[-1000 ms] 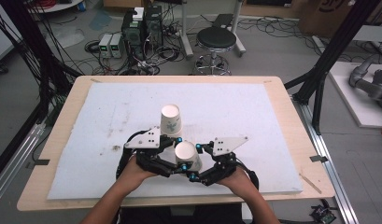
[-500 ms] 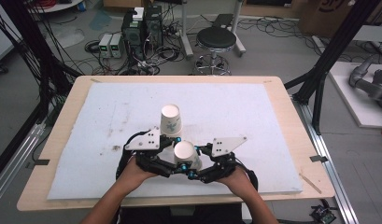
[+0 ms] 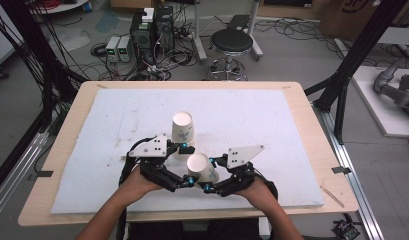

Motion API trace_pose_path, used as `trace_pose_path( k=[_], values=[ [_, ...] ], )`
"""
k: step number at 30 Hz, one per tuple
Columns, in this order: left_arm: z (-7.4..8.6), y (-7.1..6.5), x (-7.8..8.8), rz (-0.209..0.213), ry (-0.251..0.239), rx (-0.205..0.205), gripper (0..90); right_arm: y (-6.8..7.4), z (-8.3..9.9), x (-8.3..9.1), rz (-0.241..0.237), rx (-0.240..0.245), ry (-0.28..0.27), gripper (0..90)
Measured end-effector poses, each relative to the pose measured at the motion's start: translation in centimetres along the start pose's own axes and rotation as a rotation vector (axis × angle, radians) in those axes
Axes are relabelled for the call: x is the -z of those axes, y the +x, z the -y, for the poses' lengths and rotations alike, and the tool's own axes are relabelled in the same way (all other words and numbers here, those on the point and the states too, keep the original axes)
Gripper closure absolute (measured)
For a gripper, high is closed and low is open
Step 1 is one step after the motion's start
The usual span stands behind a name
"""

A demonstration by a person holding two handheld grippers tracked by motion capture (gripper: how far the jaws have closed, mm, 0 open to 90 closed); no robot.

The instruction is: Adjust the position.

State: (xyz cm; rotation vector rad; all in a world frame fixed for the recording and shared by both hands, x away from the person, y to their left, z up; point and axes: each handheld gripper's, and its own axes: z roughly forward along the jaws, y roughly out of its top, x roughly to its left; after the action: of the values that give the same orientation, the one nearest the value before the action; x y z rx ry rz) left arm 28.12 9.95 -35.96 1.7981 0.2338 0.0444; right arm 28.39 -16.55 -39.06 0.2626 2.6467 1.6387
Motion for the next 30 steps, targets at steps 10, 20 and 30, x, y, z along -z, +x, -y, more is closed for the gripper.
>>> trace_pose_path(
  k=[10,20,30],
  values=[
    [-0.8,0.2,0.5,0.029,0.116,-0.017,17.2,-0.2,-1.1,0.1,-0.007,0.062,0.131,38.7],
    [-0.6,0.4,0.1,0.056,0.202,-0.033,17.7,-0.1,-1.8,-0.5,-0.030,0.100,0.200,38.6],
    [-0.8,0.4,-0.2,0.068,0.275,-0.037,18.0,0.0,-2.5,-1.1,-0.040,0.138,0.319,38.6]
  ],
)
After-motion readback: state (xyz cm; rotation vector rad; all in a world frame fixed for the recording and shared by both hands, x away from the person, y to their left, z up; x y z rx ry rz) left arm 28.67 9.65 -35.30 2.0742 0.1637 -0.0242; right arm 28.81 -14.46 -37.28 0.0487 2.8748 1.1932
